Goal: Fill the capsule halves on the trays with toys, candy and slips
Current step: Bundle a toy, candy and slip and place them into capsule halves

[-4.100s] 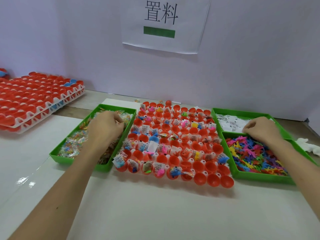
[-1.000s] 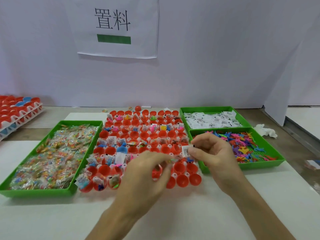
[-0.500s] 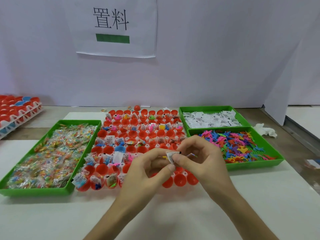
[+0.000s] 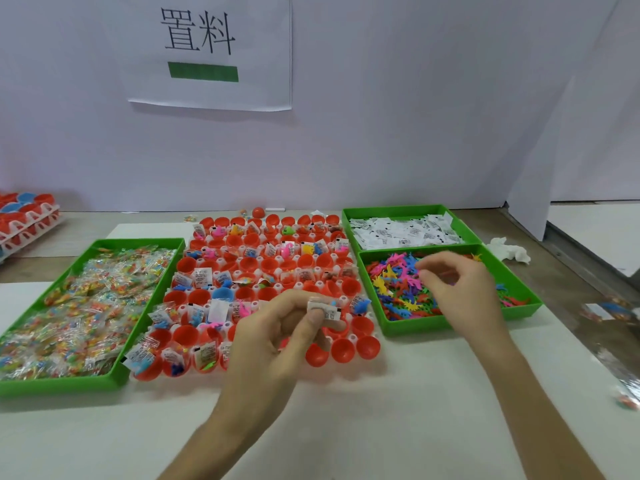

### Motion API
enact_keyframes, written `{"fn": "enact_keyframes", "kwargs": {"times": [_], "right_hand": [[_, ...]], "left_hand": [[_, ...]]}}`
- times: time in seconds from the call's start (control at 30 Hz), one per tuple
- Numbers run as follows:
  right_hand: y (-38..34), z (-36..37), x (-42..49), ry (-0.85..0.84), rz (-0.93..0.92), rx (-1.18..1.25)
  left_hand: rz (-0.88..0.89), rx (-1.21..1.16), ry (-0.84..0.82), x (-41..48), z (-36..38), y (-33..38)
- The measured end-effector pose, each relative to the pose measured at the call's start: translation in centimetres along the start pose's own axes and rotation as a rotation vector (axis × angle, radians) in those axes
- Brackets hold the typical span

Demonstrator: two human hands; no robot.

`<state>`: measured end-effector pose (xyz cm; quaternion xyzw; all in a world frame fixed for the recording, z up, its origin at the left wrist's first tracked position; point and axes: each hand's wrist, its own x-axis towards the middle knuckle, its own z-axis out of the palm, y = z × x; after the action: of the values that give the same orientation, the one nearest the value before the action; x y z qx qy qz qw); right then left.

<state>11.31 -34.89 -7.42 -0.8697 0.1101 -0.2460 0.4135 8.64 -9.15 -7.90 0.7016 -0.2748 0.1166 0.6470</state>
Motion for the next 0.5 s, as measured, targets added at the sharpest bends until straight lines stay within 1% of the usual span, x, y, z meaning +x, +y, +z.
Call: {"fn": "enact_keyframes", "kwargs": {"times": [0.07, 0.13, 0.2, 0.27, 0.33, 0.4, 0.43, 0.5], "right_hand": [[1.2, -0.1, 0.2, -0.14, 0.061, -0.152], [1.5, 0.0, 0.0, -0.262, 0.062, -0.258], [1.2, 0.1, -0.2, -0.325, 0.065, -0.289], [1.0, 0.2, -0.2, -0.342, 0.081, -0.286], [1.0, 0.2, 0.0, -0.336, 0.089, -0.282], [1.2, 0.3, 0.0, -0.323, 0.081, -0.285], [1.3, 0.4, 0.0, -0.311, 0.072, -0.274], [1.5, 0.4, 0.0, -0.258, 0.059, -0.219]], "left_hand": [[0.174, 0.187, 0.023, -0.4, 0.5, -0.1], [0.316, 0.312, 0.019, -0.9, 1.2, -0.3], [0.397, 0.359, 0.01, -1.5, 1.9, -0.8], [0.448, 0.396, 0.012, -2.3, 2.7, -1.3], [0.468, 0.41, -0.002, -3.1, 3.4, -1.5], [0.439, 0.393, -0.026, -3.5, 3.8, -1.6], [0.403, 0.368, -0.033, -3.6, 3.8, -1.6], [0.269, 0.261, -0.035, -3.6, 3.6, -1.2]]}}
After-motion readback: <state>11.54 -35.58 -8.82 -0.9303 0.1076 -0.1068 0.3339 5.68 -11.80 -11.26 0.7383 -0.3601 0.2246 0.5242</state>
